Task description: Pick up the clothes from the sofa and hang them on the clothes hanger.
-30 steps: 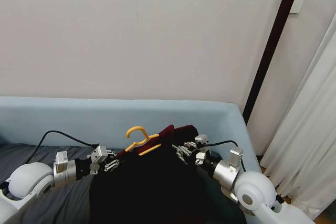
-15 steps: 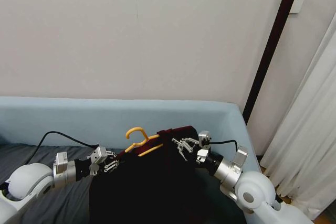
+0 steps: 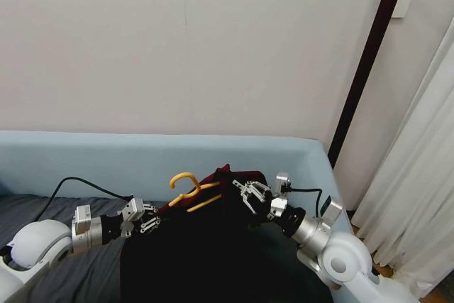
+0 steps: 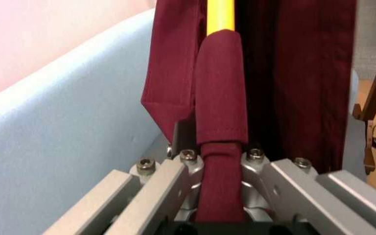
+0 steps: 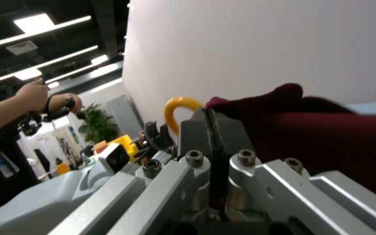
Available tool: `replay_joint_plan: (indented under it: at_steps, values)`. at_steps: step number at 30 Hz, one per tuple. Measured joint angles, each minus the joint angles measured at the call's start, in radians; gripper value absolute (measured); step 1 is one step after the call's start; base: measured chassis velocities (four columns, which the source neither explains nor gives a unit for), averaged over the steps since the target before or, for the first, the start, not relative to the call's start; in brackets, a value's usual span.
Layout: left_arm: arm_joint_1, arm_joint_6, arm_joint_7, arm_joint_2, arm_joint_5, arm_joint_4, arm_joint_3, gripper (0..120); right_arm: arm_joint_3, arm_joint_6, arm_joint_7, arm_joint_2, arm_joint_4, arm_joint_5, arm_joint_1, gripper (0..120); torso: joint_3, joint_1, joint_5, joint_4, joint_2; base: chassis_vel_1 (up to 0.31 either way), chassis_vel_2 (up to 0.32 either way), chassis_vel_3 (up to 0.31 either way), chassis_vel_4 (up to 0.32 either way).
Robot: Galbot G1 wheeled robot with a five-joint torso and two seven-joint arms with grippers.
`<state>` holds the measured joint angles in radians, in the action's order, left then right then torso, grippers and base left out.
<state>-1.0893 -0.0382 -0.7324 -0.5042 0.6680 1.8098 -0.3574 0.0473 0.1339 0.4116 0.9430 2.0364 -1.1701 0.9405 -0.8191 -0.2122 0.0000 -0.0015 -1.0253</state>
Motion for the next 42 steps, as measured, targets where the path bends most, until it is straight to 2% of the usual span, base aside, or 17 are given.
replay_joint_plan:
  at_steps: [15,18,20,21,25,27,28,31,32,35,37,38,40,42]
  values:
    - [-0.010,-0.002,0.000,-0.009,0.001,0.014,-0.007,1,-0.101,-0.022,-0.005,0.024,0.012,0.108,0.020,0,0.000,0.000,0.0000,0.0001,0.000,0.000,0.000,0.000,0.000]
    - [-0.014,-0.002,0.000,-0.009,0.001,0.016,-0.010,1,-0.121,-0.026,-0.034,0.020,0.002,0.176,0.024,7,0.000,0.000,0.0000,0.0001,0.000,0.000,0.000,0.000,0.000]
    - [-0.016,-0.003,0.000,-0.010,0.000,0.017,-0.011,1,-0.138,-0.023,-0.116,0.013,-0.003,0.255,0.033,17,0.000,0.000,0.0000,0.0000,0.000,0.000,0.000,0.000,0.000]
    - [-0.016,-0.003,0.000,-0.010,0.000,0.017,-0.011,1,-0.138,-0.023,-0.116,0.013,-0.003,0.255,0.033,17,0.000,0.000,0.0000,0.0000,0.000,0.000,0.000,0.000,0.000]
    - [-0.016,-0.005,-0.001,-0.011,-0.003,0.009,-0.011,1,-0.144,-0.050,-0.165,0.008,0.005,0.280,0.036,35,0.000,0.000,0.0000,0.0001,0.000,0.000,0.000,0.000,0.000]
    - [-0.015,-0.007,-0.005,-0.013,-0.008,0.000,-0.011,1,-0.123,-0.098,-0.081,0.002,0.003,0.224,0.040,43,0.000,0.000,-0.0001,0.0001,0.000,0.000,0.000,0.000,0.000]
    - [-0.015,-0.007,-0.005,-0.013,-0.008,0.000,-0.011,1,-0.123,-0.098,-0.081,0.002,0.003,0.224,0.040,43,0.000,0.000,-0.0001,0.0001,0.000,0.000,0.000,0.000,0.000]
    - [-0.015,-0.010,-0.029,-0.013,-0.012,-0.015,-0.011,1,-0.069,-0.169,0.096,0.003,-0.010,0.109,0.039,56,0.000,0.000,0.0000,0.0000,0.000,0.000,0.000,0.000,0.000]
    - [-0.015,-0.010,-0.029,-0.013,-0.012,-0.015,-0.011,1,-0.069,-0.169,0.096,0.003,-0.010,0.109,0.039,56,0.000,0.000,0.0000,0.0000,0.000,0.000,0.000,0.000,0.000]
    - [-0.009,-0.013,-0.063,-0.009,-0.014,-0.034,-0.011,1,-0.035,-0.228,0.173,0.006,-0.030,0.038,0.018,70,0.000,0.000,0.0000,0.0002,0.000,0.000,0.000,0.000,0.000]
    - [0.001,-0.020,-0.080,-0.007,-0.014,-0.049,-0.011,1,-0.012,-0.227,0.138,0.006,-0.031,0.029,0.005,79,0.000,0.000,0.0000,0.0001,0.000,0.000,0.000,0.000,0.000]
    - [0.001,-0.020,-0.080,-0.007,-0.014,-0.049,-0.011,1,-0.012,-0.227,0.138,0.006,-0.031,0.029,0.005,79,0.000,0.000,0.0000,0.0001,0.000,0.000,0.000,0.000,0.000]
    - [0.022,-0.026,-0.130,-0.005,-0.012,-0.073,-0.011,1,0.015,-0.176,0.027,-0.002,-0.031,0.102,-0.011,88,0.000,0.000,0.0000,0.0001,0.000,0.000,0.000,0.000,0.000]
    - [0.041,-0.032,-0.174,-0.003,-0.011,-0.099,-0.011,1,0.028,-0.138,-0.027,-0.019,-0.027,0.124,-0.025,97,0.000,0.000,0.0001,0.0001,0.000,0.000,0.000,0.000,0.000]
